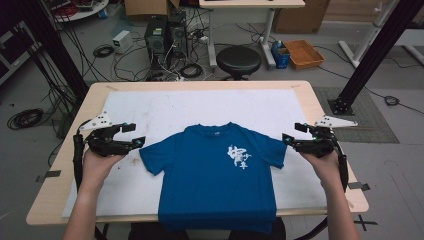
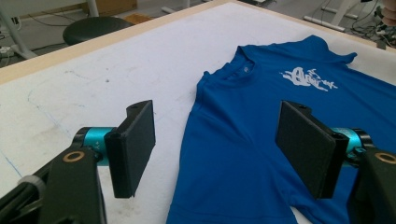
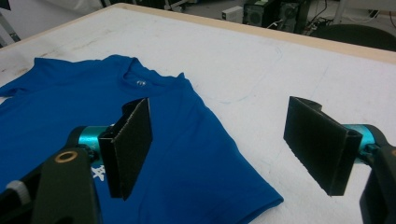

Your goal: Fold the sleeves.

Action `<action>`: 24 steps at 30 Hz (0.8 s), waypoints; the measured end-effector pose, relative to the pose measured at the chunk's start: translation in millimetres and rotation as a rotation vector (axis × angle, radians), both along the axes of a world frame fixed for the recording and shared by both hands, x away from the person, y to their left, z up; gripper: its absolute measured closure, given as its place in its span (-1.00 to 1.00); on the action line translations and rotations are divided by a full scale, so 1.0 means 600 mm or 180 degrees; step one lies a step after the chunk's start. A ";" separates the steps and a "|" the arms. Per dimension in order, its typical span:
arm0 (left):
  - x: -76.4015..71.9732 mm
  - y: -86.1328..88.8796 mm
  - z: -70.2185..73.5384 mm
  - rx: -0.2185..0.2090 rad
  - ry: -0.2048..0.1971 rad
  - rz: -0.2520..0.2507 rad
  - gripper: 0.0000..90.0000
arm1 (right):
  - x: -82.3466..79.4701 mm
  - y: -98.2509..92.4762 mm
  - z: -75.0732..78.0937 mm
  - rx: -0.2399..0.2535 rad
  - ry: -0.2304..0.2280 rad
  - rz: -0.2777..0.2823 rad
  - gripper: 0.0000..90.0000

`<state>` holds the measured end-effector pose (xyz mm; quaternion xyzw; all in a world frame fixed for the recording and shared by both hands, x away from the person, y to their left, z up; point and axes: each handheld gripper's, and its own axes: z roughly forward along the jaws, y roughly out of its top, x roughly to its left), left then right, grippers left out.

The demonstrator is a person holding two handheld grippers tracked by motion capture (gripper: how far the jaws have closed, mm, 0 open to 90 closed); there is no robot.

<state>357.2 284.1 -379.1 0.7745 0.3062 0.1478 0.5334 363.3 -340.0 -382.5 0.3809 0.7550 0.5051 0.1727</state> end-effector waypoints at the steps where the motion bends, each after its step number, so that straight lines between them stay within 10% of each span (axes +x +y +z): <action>1: 0.000 0.000 0.000 0.0000 0.0000 0.0000 -0.36 | 0.000 0.000 -0.001 -0.0009 0.0007 0.0006 -0.48; 24: 0.010 0.033 -0.047 -0.0024 0.0319 0.0252 -0.06 | 0.006 -0.012 -0.008 -0.0004 0.0025 -0.0197 -0.46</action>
